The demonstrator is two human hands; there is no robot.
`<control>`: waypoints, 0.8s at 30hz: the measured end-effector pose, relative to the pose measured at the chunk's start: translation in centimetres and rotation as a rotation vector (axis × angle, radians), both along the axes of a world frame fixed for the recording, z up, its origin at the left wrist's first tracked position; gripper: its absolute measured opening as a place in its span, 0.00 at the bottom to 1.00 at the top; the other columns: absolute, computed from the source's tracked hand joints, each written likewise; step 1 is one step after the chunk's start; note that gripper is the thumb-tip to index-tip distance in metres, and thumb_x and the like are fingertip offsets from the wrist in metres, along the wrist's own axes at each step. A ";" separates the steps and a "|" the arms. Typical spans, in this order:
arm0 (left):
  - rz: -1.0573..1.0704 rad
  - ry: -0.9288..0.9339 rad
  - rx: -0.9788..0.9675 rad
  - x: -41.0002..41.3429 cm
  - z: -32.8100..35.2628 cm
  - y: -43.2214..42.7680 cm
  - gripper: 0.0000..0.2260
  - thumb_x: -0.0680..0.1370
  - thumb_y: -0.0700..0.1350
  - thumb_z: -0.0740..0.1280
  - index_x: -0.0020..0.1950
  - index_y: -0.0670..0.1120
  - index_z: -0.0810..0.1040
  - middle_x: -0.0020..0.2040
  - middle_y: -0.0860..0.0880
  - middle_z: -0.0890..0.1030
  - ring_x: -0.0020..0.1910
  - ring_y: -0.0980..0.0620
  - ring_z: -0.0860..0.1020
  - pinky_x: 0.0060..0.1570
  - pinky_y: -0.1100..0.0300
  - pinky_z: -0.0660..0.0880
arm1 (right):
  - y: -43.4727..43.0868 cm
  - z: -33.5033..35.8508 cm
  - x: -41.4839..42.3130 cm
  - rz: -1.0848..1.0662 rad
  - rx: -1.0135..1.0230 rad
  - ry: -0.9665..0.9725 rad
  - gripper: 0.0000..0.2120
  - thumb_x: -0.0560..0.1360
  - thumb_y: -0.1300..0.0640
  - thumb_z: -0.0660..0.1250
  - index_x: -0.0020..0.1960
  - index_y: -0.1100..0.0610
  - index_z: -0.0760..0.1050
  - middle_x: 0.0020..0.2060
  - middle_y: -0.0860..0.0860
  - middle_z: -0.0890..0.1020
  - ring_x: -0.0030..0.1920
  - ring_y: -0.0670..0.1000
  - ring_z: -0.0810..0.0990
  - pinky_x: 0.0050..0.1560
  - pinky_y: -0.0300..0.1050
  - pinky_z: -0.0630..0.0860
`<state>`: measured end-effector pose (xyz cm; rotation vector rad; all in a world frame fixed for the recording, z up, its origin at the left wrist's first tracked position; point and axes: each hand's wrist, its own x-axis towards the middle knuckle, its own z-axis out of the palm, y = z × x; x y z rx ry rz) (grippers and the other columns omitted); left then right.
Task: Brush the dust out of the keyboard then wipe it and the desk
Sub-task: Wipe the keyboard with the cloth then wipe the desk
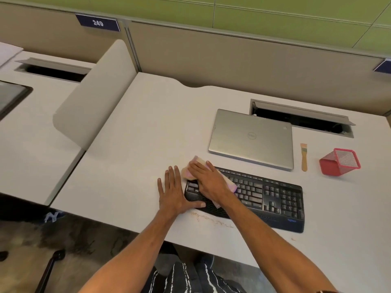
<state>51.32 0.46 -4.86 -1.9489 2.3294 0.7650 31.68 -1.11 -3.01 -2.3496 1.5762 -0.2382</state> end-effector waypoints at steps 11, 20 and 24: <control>0.020 -0.020 -0.061 0.3 -0.2 0.7 0.74 0.54 0.94 0.45 0.87 0.50 0.27 0.88 0.44 0.31 0.88 0.44 0.34 0.84 0.38 0.33 | 2.3 -0.3 -1.6 0.500 0.031 0.026 0.25 0.86 0.48 0.58 0.82 0.46 0.62 0.83 0.42 0.58 0.82 0.40 0.47 0.83 0.52 0.41; 0.034 -0.012 -0.015 0.1 0.5 0.6 0.77 0.56 0.91 0.62 0.84 0.52 0.22 0.87 0.45 0.28 0.87 0.45 0.30 0.84 0.35 0.32 | -0.9 0.2 -1.4 0.035 0.031 -0.095 0.39 0.75 0.65 0.64 0.83 0.47 0.59 0.82 0.44 0.60 0.82 0.41 0.51 0.82 0.59 0.54; 0.017 -0.024 -0.025 -0.1 0.5 0.4 0.76 0.57 0.91 0.62 0.84 0.52 0.22 0.87 0.45 0.28 0.87 0.45 0.31 0.84 0.36 0.33 | 0.7 -0.3 -1.6 0.204 0.121 -0.168 0.37 0.78 0.66 0.62 0.83 0.48 0.59 0.83 0.43 0.58 0.83 0.40 0.48 0.83 0.58 0.46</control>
